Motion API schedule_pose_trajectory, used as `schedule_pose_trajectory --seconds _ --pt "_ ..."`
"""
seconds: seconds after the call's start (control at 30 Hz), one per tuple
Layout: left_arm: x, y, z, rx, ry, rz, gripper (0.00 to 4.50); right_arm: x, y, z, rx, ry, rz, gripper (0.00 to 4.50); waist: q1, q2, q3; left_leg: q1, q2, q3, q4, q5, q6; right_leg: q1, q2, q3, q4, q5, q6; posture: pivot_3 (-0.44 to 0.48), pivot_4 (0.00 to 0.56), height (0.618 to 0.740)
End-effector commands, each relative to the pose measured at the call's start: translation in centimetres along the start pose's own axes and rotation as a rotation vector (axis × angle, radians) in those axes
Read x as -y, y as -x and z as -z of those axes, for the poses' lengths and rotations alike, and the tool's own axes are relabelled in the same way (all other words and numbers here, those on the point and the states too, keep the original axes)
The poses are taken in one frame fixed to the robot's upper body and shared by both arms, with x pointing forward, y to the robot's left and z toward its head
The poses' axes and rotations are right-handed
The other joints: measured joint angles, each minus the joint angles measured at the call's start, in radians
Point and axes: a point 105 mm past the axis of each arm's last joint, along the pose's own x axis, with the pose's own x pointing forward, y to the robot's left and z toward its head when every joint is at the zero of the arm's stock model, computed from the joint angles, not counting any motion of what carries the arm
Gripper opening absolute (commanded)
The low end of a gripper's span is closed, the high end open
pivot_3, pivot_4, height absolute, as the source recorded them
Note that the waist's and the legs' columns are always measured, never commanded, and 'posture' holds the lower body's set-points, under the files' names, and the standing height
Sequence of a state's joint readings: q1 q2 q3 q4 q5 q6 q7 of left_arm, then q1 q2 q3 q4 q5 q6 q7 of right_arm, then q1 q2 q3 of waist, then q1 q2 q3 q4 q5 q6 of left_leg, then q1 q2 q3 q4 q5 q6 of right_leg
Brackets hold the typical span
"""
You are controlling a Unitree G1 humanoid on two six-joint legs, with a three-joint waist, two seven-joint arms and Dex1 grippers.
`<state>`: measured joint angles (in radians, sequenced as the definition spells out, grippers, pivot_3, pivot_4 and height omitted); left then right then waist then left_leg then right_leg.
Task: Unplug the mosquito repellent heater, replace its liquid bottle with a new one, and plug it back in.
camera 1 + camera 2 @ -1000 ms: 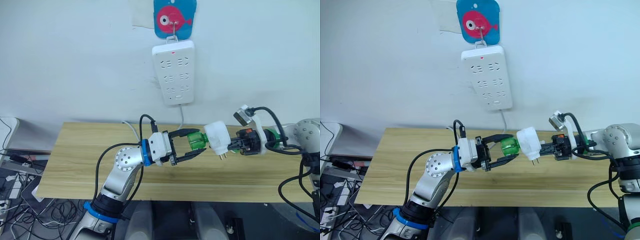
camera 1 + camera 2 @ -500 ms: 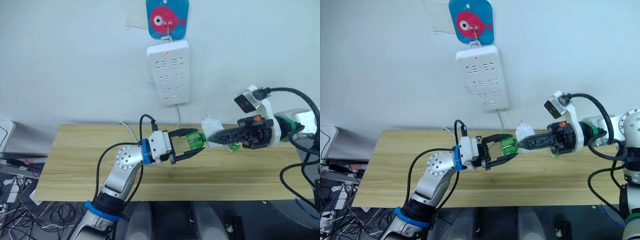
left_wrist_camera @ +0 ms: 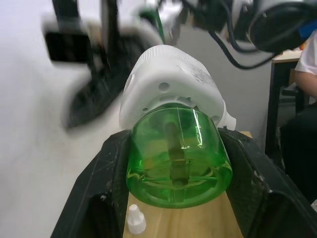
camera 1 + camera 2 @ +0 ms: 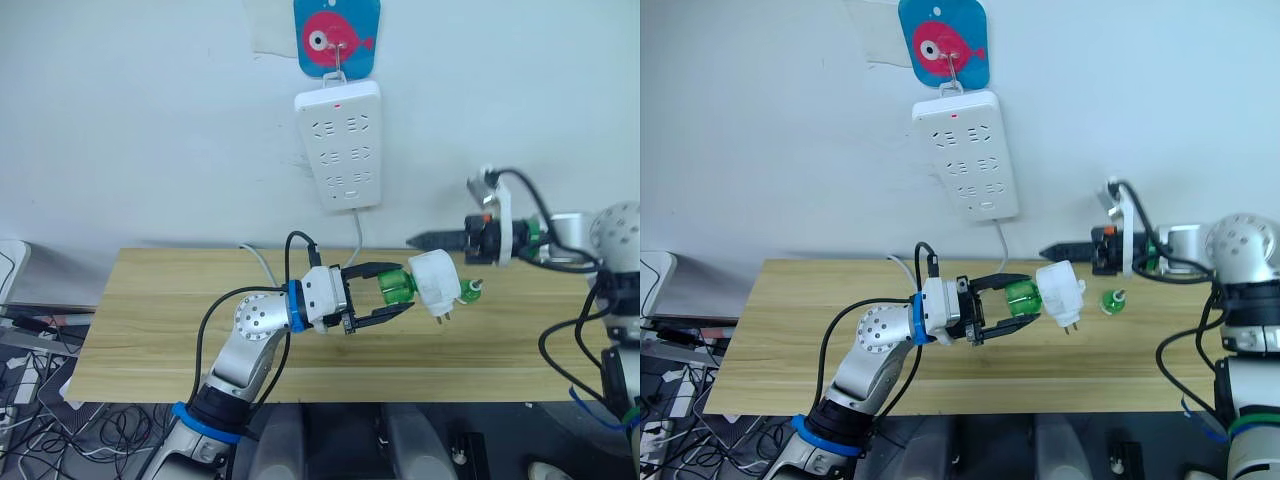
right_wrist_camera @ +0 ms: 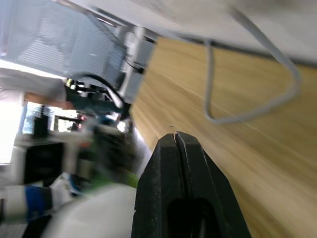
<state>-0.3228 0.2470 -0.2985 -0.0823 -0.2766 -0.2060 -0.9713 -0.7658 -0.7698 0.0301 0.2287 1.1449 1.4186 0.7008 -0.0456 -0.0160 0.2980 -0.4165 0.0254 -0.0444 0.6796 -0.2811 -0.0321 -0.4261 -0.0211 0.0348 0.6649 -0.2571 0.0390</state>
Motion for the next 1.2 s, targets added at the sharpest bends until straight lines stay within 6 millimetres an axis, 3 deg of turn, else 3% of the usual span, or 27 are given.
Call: schedule_pose_trajectory --seconds 0.03,0.2,0.33,0.63,0.8,0.93,1.1,1.2 --pt "-0.2 -0.2 -1.4 0.047 -0.037 -0.004 2.26 -1.7 0.3 1.3 -0.051 0.042 -0.078 0.03 -0.002 0.0 0.0 0.0 0.0 0.0 0.0 0.0 0.0 0.0 0.0 0.0 0.0 0.0 0.0 -0.095 0.322 0.74" --pt "-1.1 0.4 -0.7 0.007 -0.037 -0.036 2.26 -3.6 1.3 3.8 -0.145 0.009 -0.155 0.03 -0.007 0.0 0.0 0.001 0.0 -0.001 0.0 0.0 0.0 0.0 0.001 0.001 0.001 0.0 0.0 -0.101 0.329 0.74" --pt "-1.6 0.4 -0.5 -0.001 -0.033 -0.051 2.26 -5.6 2.0 4.3 -0.159 0.01 -0.254 0.03 -0.009 0.0 0.0 0.001 0.0 -0.002 0.0 0.0 0.0 0.001 0.001 0.0 0.001 0.0 0.0 -0.104 0.318 0.74" --pt "0.1 0.4 -0.1 -0.013 -0.036 0.02 2.26 -9.0 2.3 2.5 -0.139 0.049 -0.383 0.03 -0.011 0.0 0.0 0.001 0.0 0.0 0.0 0.0 0.0 0.001 0.001 -0.001 0.001 0.0 0.0 -0.111 0.3 0.74" --pt "0.9 0.5 0.0 -0.016 -0.022 0.05 2.26 -10.2 1.9 0.5 -0.085 0.074 -0.387 0.03 -0.012 0.0 0.0 0.001 0.0 0.002 0.0 0.0 0.0 0.001 0.001 -0.001 0.0 0.0 0.0 -0.117 0.296 0.74" --pt "1.0 0.4 0.1 -0.015 -0.021 0.058 2.26 -9.0 0.5 -0.9 -0.041 0.118 -0.258 0.03 -0.012 0.0 0.0 0.001 0.0 0.003 0.0 0.0 0.0 0.001 0.001 0.0 0.0 0.0 0.0 -0.123 0.296 0.74" --pt "0.9 0.0 -0.3 0.006 -0.019 0.061 2.26 -5.2 -1.0 -0.8 -0.043 0.187 -0.031 0.03 -0.011 0.0 0.0 0.0 0.0 0.003 0.0 0.0 0.0 0.0 0.001 0.0 0.0 0.0 0.0 -0.117 0.3 0.74" --pt "0.9 0.0 -0.3 0.007 -0.015 0.055 2.26 -4.7 -1.0 -1.3 -0.011 0.196 -0.015 0.03 -0.011 0.0 0.0 0.0 0.0 0.002 0.0 0.0 0.0 0.0 0.001 -0.001 0.0 0.0 0.0 -0.114 0.303 0.74"
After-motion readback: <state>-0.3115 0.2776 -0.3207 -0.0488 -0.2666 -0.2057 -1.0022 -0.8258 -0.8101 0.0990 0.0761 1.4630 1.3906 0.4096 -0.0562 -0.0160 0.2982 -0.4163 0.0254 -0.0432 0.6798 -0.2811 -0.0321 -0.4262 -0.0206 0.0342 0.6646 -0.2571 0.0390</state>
